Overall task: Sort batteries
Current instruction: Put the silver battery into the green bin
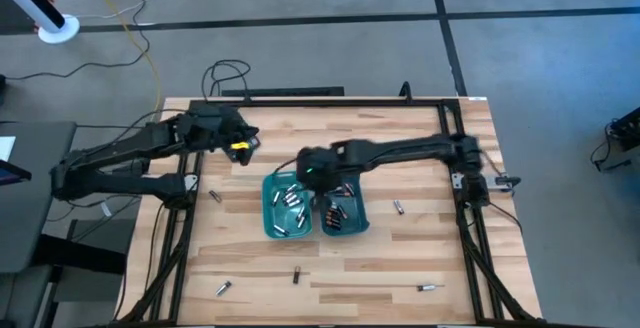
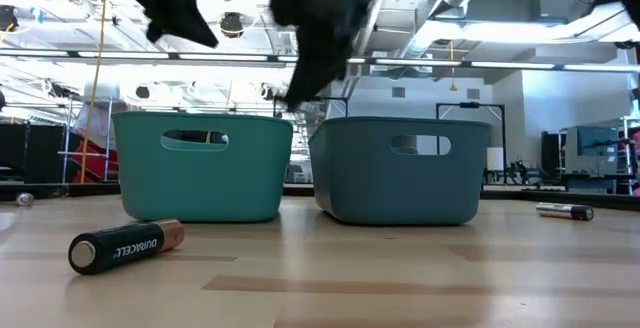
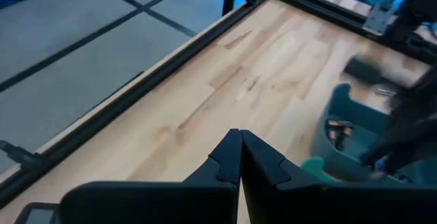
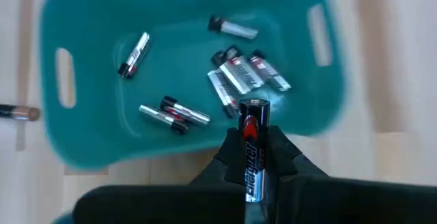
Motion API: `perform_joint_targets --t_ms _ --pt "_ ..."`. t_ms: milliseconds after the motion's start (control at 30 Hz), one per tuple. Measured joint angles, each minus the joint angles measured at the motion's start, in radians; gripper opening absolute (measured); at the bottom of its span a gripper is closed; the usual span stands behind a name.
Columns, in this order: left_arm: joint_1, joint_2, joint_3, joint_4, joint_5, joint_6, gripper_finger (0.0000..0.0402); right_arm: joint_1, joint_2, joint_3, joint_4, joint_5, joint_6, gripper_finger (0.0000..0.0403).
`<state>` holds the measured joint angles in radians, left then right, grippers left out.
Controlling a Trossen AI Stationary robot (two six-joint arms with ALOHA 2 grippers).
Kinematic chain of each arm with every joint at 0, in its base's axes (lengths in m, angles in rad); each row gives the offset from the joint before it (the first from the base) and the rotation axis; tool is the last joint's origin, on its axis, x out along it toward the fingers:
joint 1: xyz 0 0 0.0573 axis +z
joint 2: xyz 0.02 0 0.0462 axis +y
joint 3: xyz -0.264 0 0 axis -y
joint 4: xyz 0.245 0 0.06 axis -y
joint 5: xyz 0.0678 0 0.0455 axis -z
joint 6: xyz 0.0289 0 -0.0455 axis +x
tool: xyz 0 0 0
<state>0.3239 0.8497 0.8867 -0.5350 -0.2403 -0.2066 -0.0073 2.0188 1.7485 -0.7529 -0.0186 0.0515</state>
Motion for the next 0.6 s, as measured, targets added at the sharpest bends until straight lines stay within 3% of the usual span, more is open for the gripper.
perform_joint_targets --t_ms 300,600 --pt "-0.050 -0.137 0.000 -0.141 -0.001 -0.021 0.0000 0.036 0.300 0.313 -0.107 -0.015 0.078 0.0014" --pt "-0.107 -0.197 0.000 -0.316 -0.001 -0.024 0.0000 0.032 0.434 0.497 -0.127 -0.032 0.209 0.0056"
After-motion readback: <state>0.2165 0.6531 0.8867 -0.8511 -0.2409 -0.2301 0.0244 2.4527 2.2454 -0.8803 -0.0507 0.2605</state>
